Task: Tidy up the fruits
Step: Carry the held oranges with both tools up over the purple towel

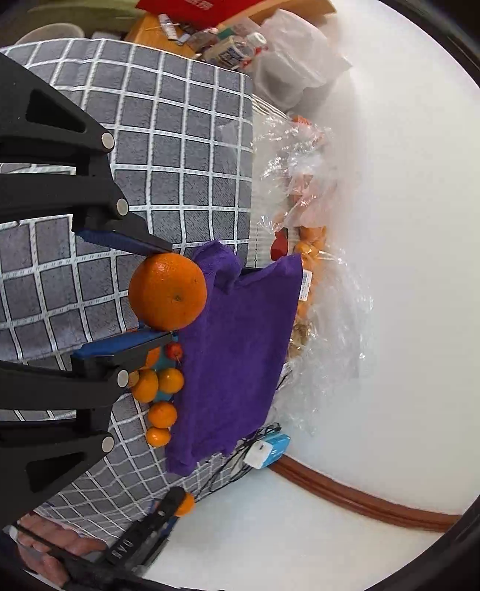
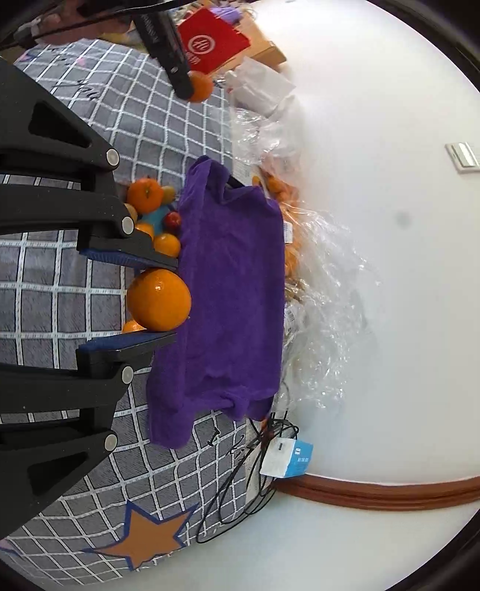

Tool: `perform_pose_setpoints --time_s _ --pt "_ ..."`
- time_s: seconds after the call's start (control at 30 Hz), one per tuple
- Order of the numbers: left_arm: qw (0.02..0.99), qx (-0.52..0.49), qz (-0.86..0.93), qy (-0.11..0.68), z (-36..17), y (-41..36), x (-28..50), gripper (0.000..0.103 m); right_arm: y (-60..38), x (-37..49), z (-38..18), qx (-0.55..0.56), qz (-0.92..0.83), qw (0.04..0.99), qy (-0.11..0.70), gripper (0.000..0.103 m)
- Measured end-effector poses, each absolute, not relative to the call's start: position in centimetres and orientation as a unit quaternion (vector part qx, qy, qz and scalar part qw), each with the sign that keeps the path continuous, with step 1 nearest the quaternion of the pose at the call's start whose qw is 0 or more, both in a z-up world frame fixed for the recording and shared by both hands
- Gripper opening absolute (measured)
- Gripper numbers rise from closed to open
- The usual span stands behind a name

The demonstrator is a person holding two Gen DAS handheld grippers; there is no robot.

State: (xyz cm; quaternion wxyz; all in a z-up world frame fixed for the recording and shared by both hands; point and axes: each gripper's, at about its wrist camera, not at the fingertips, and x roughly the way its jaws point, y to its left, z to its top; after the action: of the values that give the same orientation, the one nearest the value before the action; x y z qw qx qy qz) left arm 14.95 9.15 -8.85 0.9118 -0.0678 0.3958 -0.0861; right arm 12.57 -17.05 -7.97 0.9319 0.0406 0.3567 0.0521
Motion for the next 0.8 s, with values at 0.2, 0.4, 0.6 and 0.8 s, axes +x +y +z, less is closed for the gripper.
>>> perform_pose_setpoints --time_s 0.2,0.4,0.6,0.8 --pt "0.911 -0.061 -0.109 0.394 -8.7 9.5 15.9 0.038 -17.1 12.8 -7.5 0.057 0.016 0.935 0.351 0.032" --pt "0.918 -0.064 -0.110 0.375 -7.7 9.1 16.7 0.038 -18.4 13.5 -6.9 0.077 0.000 0.934 0.348 0.032" --pt "0.921 -0.084 -0.092 0.368 -6.8 8.3 19.1 0.038 -19.9 16.4 -6.4 0.069 0.001 0.933 0.354 0.032" --pt "0.922 -0.074 -0.075 0.372 -6.2 6.7 22.4 0.038 -21.3 20.2 -6.1 0.057 0.010 0.938 0.341 0.032"
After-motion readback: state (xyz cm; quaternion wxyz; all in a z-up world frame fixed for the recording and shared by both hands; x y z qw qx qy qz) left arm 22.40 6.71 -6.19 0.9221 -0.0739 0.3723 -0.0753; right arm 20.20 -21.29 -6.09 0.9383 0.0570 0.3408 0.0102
